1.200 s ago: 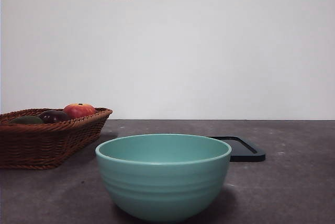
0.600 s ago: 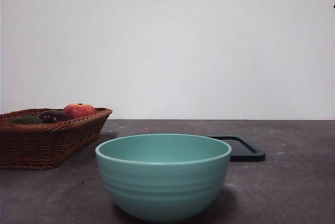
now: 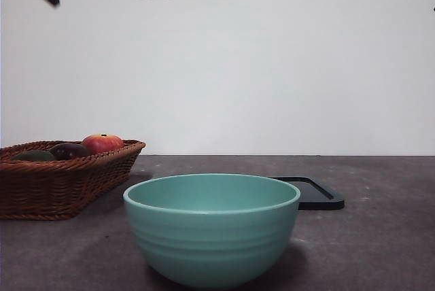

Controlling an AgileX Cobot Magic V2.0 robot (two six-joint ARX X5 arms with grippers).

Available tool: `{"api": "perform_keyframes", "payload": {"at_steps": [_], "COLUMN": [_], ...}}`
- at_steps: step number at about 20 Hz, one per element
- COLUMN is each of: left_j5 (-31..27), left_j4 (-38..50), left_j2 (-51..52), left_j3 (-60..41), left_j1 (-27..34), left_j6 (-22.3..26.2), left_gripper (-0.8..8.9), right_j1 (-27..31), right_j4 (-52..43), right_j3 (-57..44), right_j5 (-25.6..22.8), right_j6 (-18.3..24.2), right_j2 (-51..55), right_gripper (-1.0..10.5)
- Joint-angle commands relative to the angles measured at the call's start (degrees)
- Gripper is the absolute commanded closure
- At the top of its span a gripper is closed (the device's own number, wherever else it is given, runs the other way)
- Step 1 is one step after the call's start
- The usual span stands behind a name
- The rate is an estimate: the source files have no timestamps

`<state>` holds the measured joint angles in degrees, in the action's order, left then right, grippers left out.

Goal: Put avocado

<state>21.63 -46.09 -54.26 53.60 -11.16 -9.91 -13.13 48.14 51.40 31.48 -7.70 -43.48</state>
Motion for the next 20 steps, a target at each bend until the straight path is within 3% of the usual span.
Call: {"api": "perform_keyframes", "payload": {"at_steps": [1,7,20], "left_j5": [-2.78,-12.94,-13.11], "left_j4": [0.07,-2.4,3.21], "left_j2": [-5.95,-21.66,-39.45], "left_j3": [3.28,9.92,11.63], "left_j1": [-0.15,-0.15,-0.11], "left_j6": [1.09,1.99,1.77], "left_gripper": [2.57,2.57,2.61], "right_j1": [-0.26,-0.26,-0.26], "right_j4": [-0.52,-0.5,-0.46], "right_j3": [1.05,1.05,1.05], "right_j5": [0.04,0.07,0.07], "right_j6": [0.52,0.5,0.48], "right_j2": [-0.22,-0.22,-0.22], "right_gripper": [3.9,3.9,3.9]}}
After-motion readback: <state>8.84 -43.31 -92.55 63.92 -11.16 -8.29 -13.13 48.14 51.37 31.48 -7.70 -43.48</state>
